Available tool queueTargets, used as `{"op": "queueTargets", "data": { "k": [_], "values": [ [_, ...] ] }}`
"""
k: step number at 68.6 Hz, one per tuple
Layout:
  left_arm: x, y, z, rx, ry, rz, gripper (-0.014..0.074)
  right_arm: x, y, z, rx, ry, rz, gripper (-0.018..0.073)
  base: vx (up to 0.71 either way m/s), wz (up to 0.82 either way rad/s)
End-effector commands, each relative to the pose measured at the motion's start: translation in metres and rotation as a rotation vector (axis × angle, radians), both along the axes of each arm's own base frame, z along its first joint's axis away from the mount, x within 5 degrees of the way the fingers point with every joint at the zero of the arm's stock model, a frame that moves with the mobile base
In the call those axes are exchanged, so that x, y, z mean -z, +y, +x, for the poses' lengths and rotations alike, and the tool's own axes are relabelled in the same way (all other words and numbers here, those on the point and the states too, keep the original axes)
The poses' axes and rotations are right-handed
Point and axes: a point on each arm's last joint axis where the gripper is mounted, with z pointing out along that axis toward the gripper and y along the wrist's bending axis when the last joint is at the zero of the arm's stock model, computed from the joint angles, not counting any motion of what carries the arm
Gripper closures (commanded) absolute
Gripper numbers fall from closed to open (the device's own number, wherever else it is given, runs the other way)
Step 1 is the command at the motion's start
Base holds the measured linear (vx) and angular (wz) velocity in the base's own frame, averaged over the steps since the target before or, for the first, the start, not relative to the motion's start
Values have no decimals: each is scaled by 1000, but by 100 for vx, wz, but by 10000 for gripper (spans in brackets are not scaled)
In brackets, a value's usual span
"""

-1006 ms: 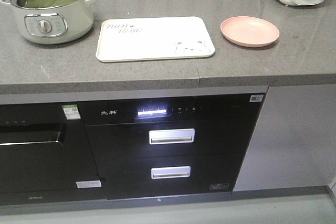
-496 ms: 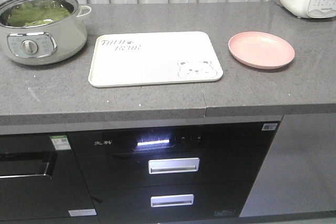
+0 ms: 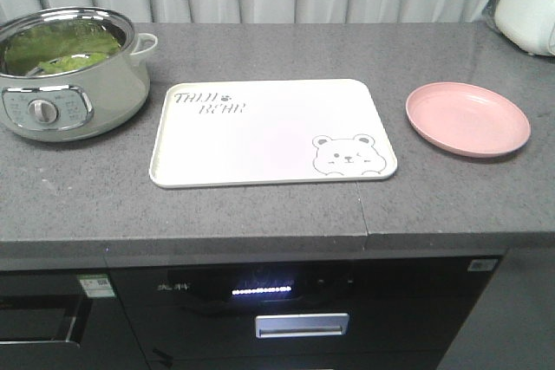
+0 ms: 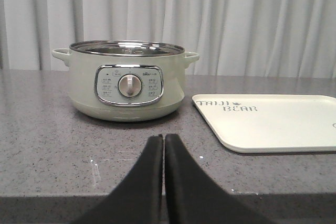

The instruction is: Transfer vegetables to tray and serve

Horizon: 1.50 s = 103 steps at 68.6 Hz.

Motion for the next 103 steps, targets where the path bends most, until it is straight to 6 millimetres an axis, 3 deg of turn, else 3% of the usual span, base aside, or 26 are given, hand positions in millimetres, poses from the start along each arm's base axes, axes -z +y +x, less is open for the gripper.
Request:
{"op": "queueTargets", "data": {
  "k": [1, 103],
  "values": [
    [1, 0, -1, 5, -65, -10, 603, -5, 0, 0, 3, -72, -13, 567, 18, 6],
    [1, 0, -1, 5, -65, -10, 603, -5, 0, 0, 3, -72, -13, 567, 8, 1]
  ]
}}
